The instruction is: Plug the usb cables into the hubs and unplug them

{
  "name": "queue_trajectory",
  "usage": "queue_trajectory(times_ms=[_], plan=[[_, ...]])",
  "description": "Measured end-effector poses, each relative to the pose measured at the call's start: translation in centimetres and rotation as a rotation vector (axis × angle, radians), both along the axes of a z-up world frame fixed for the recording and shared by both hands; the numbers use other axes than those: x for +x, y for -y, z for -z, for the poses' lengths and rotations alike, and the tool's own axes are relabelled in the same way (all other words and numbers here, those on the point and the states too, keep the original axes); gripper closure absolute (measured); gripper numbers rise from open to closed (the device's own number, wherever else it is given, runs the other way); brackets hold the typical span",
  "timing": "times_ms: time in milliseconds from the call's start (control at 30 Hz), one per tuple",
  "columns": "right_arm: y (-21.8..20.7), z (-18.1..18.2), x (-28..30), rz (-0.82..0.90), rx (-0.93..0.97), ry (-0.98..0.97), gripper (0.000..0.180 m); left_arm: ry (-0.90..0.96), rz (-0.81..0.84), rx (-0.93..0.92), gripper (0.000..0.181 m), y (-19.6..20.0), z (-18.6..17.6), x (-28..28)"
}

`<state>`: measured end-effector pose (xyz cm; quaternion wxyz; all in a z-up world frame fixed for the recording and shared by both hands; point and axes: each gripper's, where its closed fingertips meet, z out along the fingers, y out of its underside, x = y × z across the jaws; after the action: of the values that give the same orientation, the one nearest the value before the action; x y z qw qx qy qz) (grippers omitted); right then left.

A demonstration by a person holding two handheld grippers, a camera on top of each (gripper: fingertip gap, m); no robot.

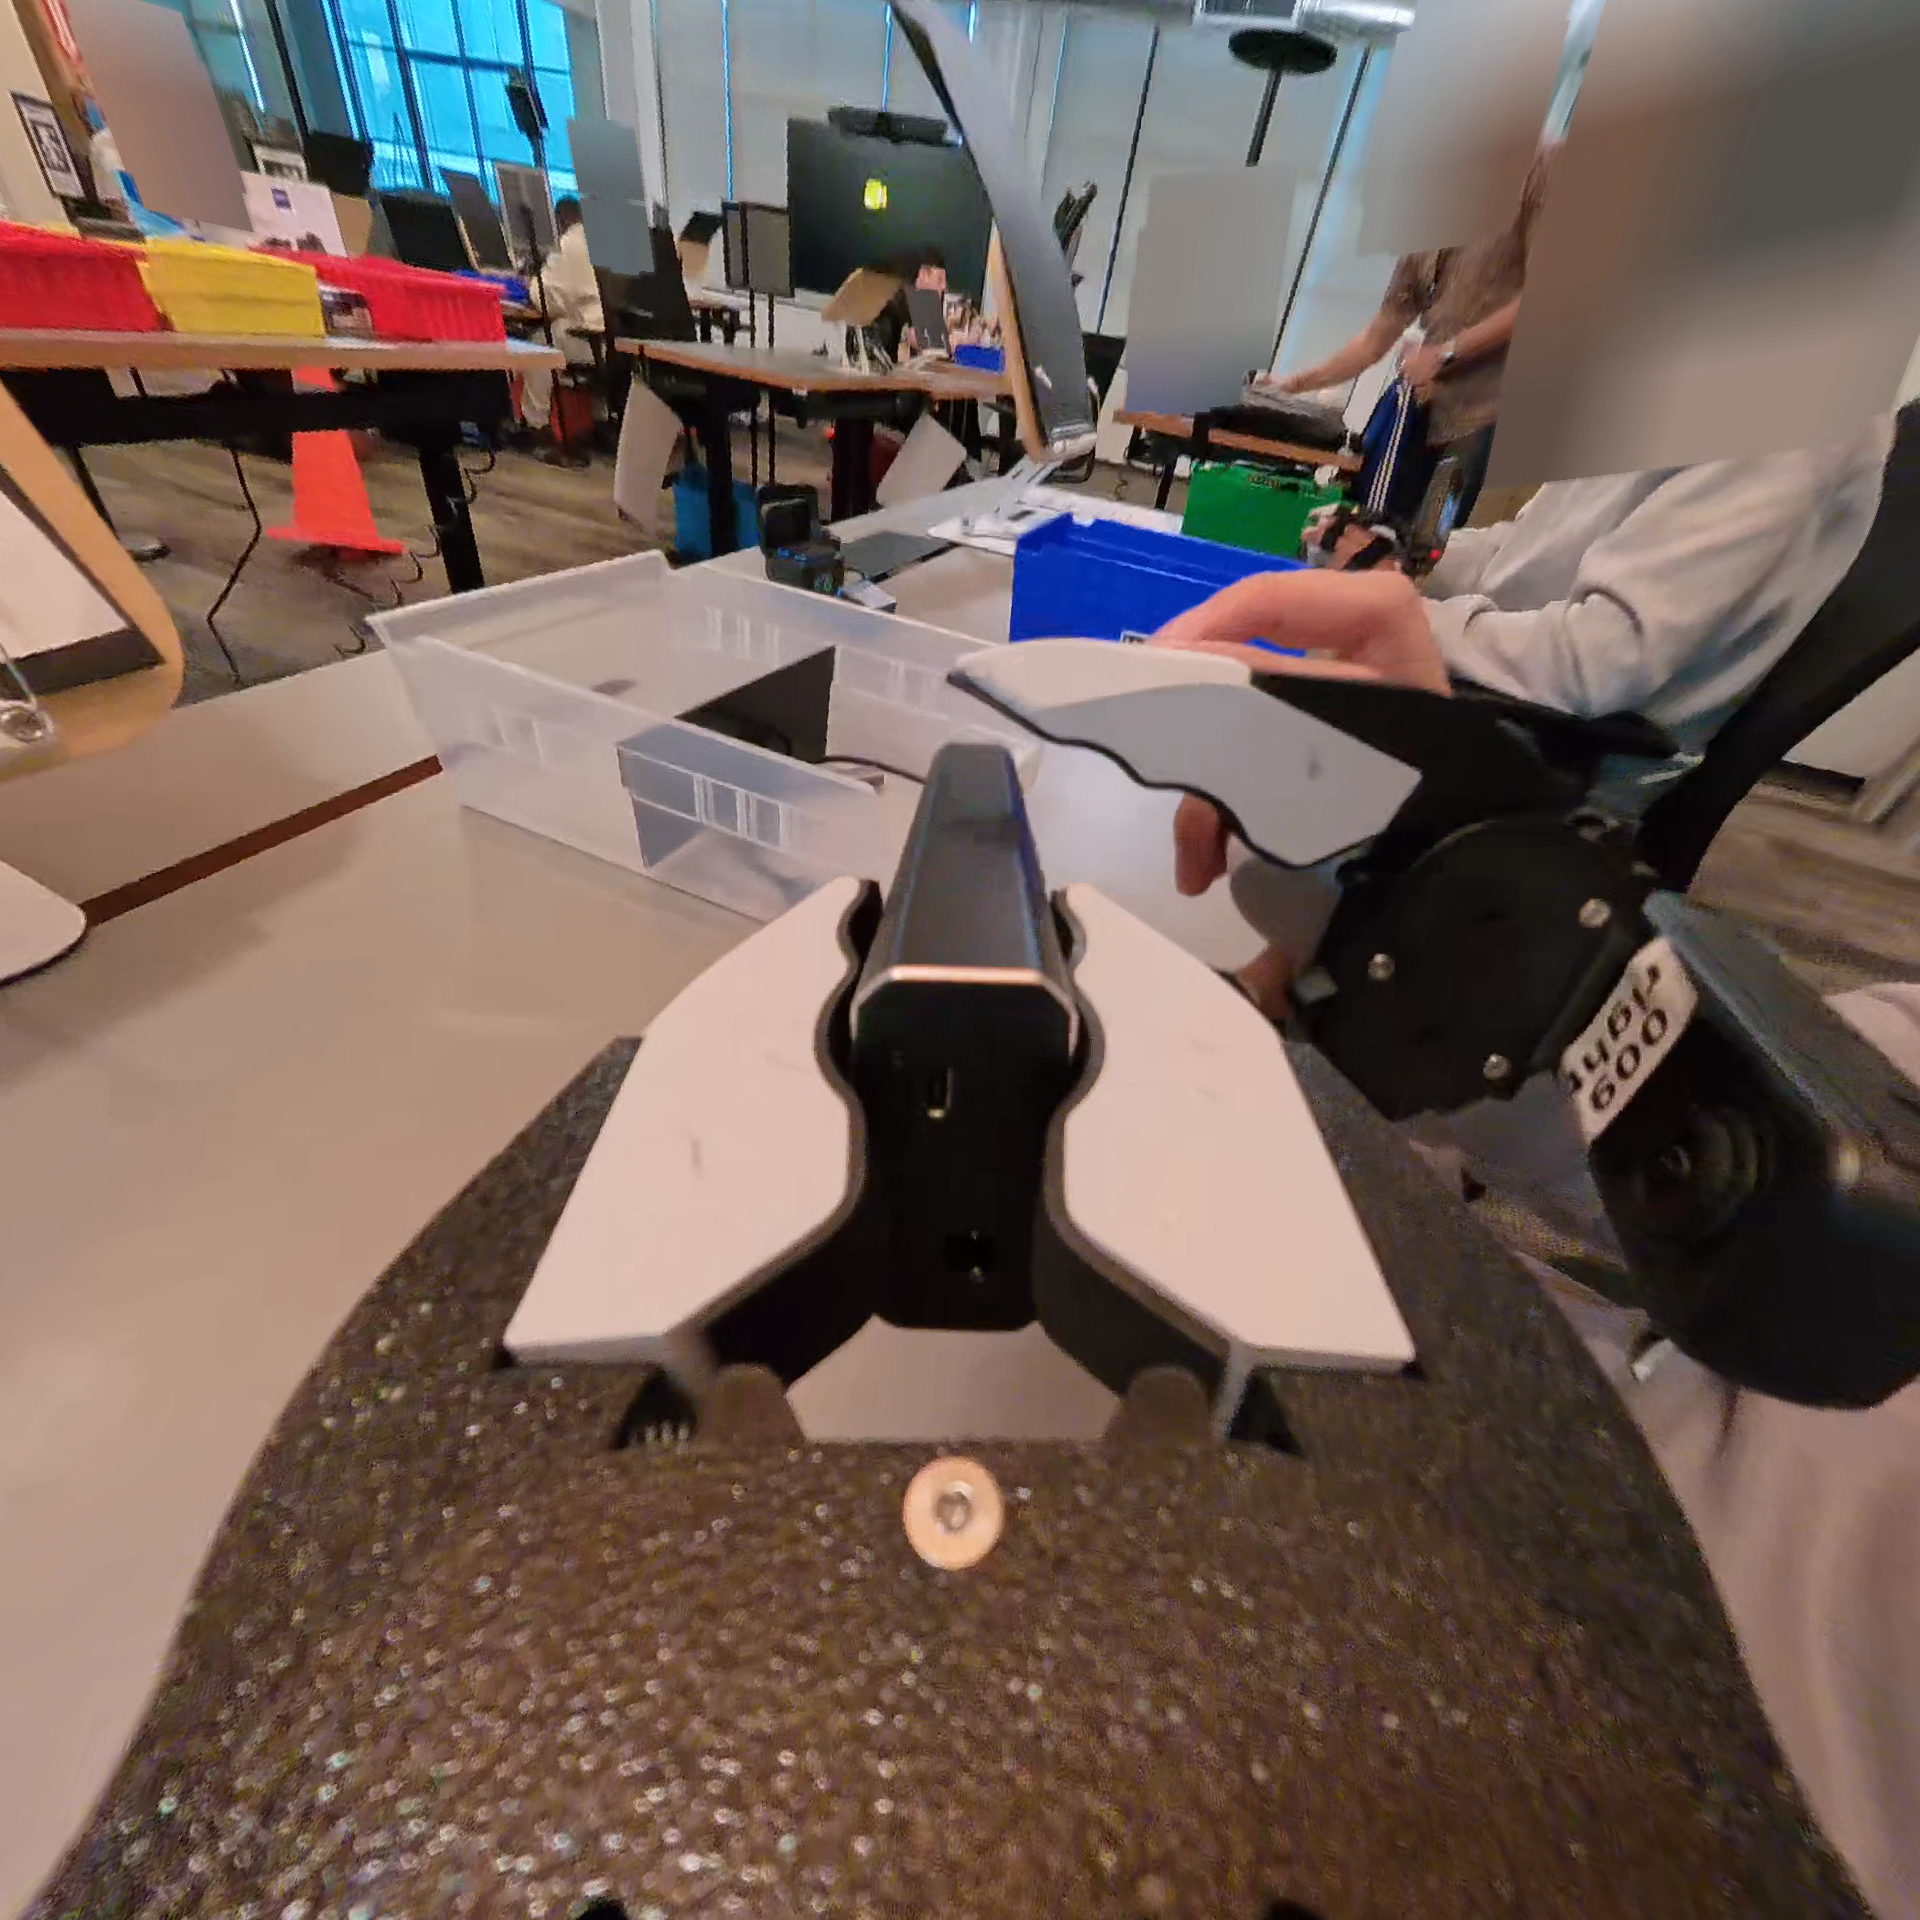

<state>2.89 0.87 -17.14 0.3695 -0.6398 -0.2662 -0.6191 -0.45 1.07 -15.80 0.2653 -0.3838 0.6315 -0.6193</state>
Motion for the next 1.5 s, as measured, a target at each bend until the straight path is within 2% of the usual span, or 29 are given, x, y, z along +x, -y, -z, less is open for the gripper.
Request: queue_trajectory(times_ms=[67, 133, 300, 333, 400, 667, 700, 800, 900, 1000, 1100, 1200, 1367, 1500], plan=[[-0.6, -0.3, -0.8, -0.028, 0.038, 0.012, 0.102, 0.010, -0.012, 0.008, 0.149, -0.3, -0.2, -0.1], [-1.0, -0.7, -1.5, -0.048, 0.079, 0.003, 0.110, 0.041, -0.037, 0.022, 0.149, -0.4, -0.7, -0.1], [-2.0, -0.5, -2.0, -0.048, 0.167, -0.052, 0.096, 0.066, -0.031, 0.056, 0.149, 0.5, -1.3, -0.4], [-2.0, -0.5, -1.9, -0.040, 0.177, -0.045, 0.099, 0.067, -0.022, 0.053, 0.149, 0.7, -1.4, -0.5], [-1.7, -1.0, -1.8, -0.029, 0.196, -0.010, 0.116, 0.052, -0.015, 0.060, 0.149, 0.8, -1.1, -0.5], [-1.8, -0.9, -1.4, -0.099, 0.084, -0.049, 0.117, 0.058, -0.019, -0.005, 0.149, 0.7, -1.4, -0.3], [-1.6, -1.1, -0.8, -0.090, 0.061, -0.043, 0.117, 0.070, -0.034, -0.031, 0.149, 0.6, -1.6, -0.1], [-0.1, -2.9, 3.6, -0.030, 0.033, -0.066, 0.117, 0.141, -0.102, -0.113, 0.124, -0.8, -3.2, -0.2], [2.2, -6.0, 10.7, 0.049, -0.018, -0.066, 0.117, 0.167, -0.147, -0.088, 0.125, -2.7, -3.2, -0.2], [4.0, -7.1, 18.6, 0.119, -0.191, -0.139, 0.116, 0.134, -0.191, -0.068, 0.129, -4.4, -1.7, 0.6], [5.4, -5.5, 25.7, 0.187, -0.367, -0.274, 0.116, 0.117, -0.194, -0.110, 0.132, -5.3, -0.9, 1.1], [6.4, -1.8, 30.4, 0.230, -0.519, -0.467, 0.116, 0.135, -0.173, -0.123, 0.138, -5.7, -0.9, 1.1], [6.8, 4.4, 33.7, 0.277, -0.735, -0.735, 0.117, 0.145, -0.188, -0.068, 0.140, -6.8, -0.4, 1.1], [5.4, 6.9, 34.9, 0.282, -0.840, -0.812, 0.116, 0.129, -0.182, -0.086, 0.142, -7.4, 0.0, 1.3]])
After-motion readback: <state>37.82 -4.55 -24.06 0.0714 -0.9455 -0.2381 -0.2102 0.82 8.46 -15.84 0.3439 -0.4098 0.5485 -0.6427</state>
